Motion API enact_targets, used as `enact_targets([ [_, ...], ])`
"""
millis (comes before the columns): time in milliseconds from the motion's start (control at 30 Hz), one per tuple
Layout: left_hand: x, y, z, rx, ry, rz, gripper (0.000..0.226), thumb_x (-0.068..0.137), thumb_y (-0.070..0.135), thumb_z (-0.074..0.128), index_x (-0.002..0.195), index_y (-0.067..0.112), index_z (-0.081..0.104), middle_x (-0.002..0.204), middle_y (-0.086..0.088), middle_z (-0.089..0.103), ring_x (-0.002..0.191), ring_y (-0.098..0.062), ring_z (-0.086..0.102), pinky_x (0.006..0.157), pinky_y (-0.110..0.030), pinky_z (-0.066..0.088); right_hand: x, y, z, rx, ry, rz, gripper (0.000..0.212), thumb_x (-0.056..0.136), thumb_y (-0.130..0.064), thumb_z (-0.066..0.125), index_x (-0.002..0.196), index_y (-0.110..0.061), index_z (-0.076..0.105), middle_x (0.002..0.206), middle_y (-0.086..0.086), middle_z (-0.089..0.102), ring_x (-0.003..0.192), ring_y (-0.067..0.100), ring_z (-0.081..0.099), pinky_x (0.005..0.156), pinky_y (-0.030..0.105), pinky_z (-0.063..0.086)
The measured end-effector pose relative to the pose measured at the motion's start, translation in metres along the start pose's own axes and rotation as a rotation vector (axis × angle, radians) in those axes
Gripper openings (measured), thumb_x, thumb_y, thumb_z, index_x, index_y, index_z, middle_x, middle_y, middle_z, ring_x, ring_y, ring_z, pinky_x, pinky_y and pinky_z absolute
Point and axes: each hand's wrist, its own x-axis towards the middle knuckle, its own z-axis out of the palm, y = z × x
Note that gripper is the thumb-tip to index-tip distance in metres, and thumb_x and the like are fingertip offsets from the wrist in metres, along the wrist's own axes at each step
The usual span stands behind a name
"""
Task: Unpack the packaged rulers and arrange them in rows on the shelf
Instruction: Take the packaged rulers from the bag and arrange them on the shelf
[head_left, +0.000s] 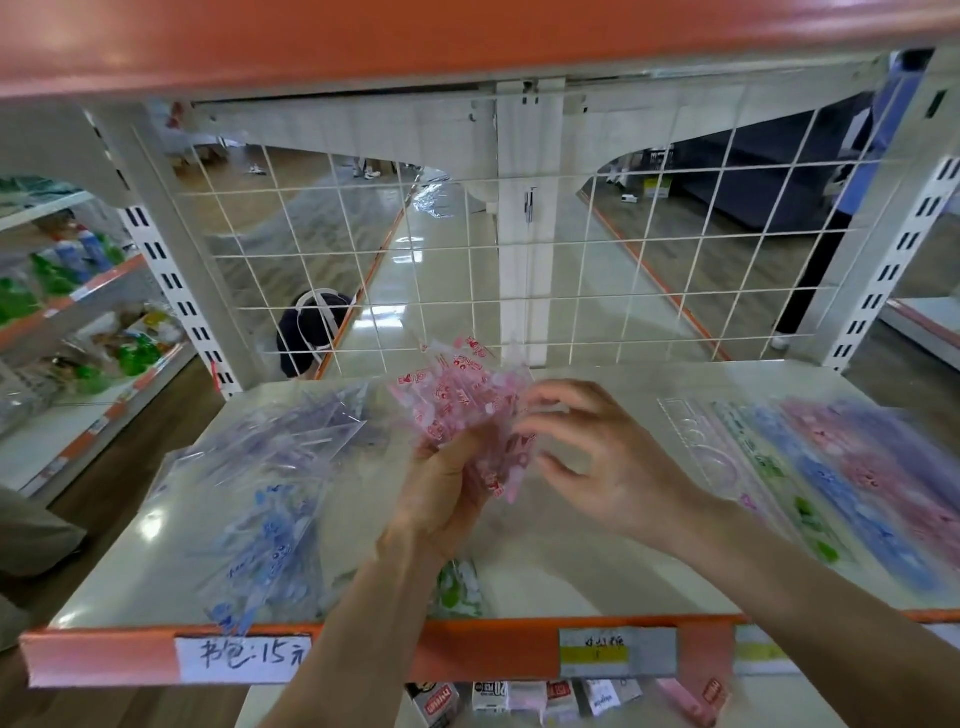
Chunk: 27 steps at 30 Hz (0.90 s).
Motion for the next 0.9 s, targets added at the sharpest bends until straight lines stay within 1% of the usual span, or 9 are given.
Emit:
enact_targets([
  [133, 0.001, 0.001, 0.000, -0.024, 0.023, -0.033, 0.044, 0.072, -0.005, 0.061, 0.115, -0.008, 0.057, 0.095, -0.016, 0.072, 0.059, -0.023, 0.068, 0.048, -0.031, 0.056, 0.018, 0.018, -0.023, -0.110, 0.127, 0.088, 0.048, 0.072, 0.009, 0.050, 0.112, -0.012, 0.066, 0.123, 0.008, 0.055, 0.110, 0.024, 0.052, 0.084, 0.039, 0.052],
  [267, -0.002, 0.000, 0.004, 0.028, -0.011, -0.109, 0.042, 0.070, -0.009, 0.061, 0.111, -0.006, 0.059, 0.112, -0.023, 0.067, 0.070, -0.028, 0.071, 0.051, -0.033, 0.058, 0.038, 0.028, -0.031, -0.431, -0.230, -0.092, 0.071, 0.068, 0.018, 0.057, 0.127, -0.022, 0.057, 0.142, 0.009, 0.040, 0.122, 0.027, 0.043, 0.083, 0.042, 0.052],
  [333, -0.003, 0.000, 0.004, 0.038, -0.013, -0.111, 0.045, 0.069, -0.010, 0.062, 0.114, -0.004, 0.060, 0.113, -0.023, 0.067, 0.082, -0.031, 0.071, 0.050, -0.033, 0.057, 0.043, 0.033, -0.032, -0.494, -0.265, -0.219, 0.060, 0.070, 0.011, 0.069, 0.119, -0.023, 0.062, 0.134, 0.011, 0.050, 0.115, 0.029, 0.051, 0.075, 0.042, 0.055],
  [400, -0.003, 0.001, 0.003, 0.050, -0.026, -0.105, 0.050, 0.067, -0.010, 0.067, 0.116, -0.004, 0.061, 0.113, -0.023, 0.066, 0.080, -0.032, 0.070, 0.049, -0.034, 0.057, 0.043, 0.037, -0.033, -0.484, -0.256, -0.265, 0.050, 0.072, 0.002, 0.075, 0.114, -0.023, 0.065, 0.121, 0.008, 0.059, 0.103, 0.027, 0.056, 0.060, 0.039, 0.056],
  [567, -0.003, 0.001, 0.004, 0.060, -0.014, -0.128, 0.054, 0.067, -0.007, 0.063, 0.121, -0.003, 0.059, 0.116, -0.024, 0.065, 0.092, -0.034, 0.068, 0.075, -0.047, 0.058, 0.044, 0.043, -0.032, -0.450, -0.257, -0.386, 0.026, 0.077, -0.008, 0.075, 0.101, -0.016, 0.072, 0.109, 0.002, 0.068, 0.093, 0.025, 0.063, 0.050, 0.033, 0.054],
  [633, -0.004, 0.001, 0.004, 0.066, -0.014, -0.130, 0.050, 0.069, -0.007, 0.061, 0.119, -0.002, 0.061, 0.112, -0.022, 0.067, 0.090, -0.032, 0.069, 0.074, -0.045, 0.059, 0.046, 0.044, -0.034, -0.434, -0.261, -0.401, 0.015, 0.084, -0.018, 0.066, 0.097, -0.018, 0.075, 0.104, -0.001, 0.070, 0.091, 0.022, 0.064, 0.046, 0.032, 0.053],
  [700, -0.005, 0.002, 0.002, 0.145, 0.009, -0.153, 0.048, 0.070, -0.001, 0.063, 0.117, 0.000, 0.063, 0.112, -0.020, 0.068, 0.091, -0.030, 0.069, 0.071, -0.042, 0.058, 0.045, 0.045, -0.032, -0.410, -0.272, -0.386, 0.025, 0.089, -0.026, 0.051, 0.092, -0.020, 0.075, 0.100, -0.005, 0.071, 0.089, 0.020, 0.065, 0.045, 0.031, 0.052],
  [800, -0.005, 0.002, 0.002, 0.105, 0.068, -0.104, 0.052, 0.064, 0.006, 0.071, 0.115, 0.001, 0.063, 0.114, -0.023, 0.066, 0.098, -0.034, 0.067, 0.072, -0.045, 0.058, 0.041, 0.043, -0.029, -0.337, -0.259, -0.285, 0.026, 0.089, -0.030, 0.049, 0.089, -0.021, 0.074, 0.093, -0.010, 0.071, 0.085, 0.016, 0.065, 0.055, 0.026, 0.053],
  [900, 0.000, 0.005, -0.006, -0.004, 0.195, 0.072, 0.047, 0.071, 0.003, 0.067, 0.117, 0.000, 0.061, 0.111, -0.020, 0.068, 0.094, -0.030, 0.069, 0.070, -0.036, 0.060, 0.038, 0.053, -0.038, -0.064, -0.135, 0.210, 0.016, 0.091, -0.022, 0.058, 0.093, -0.019, 0.074, 0.087, -0.011, 0.069, 0.082, 0.019, 0.065, 0.072, 0.032, 0.050],
])
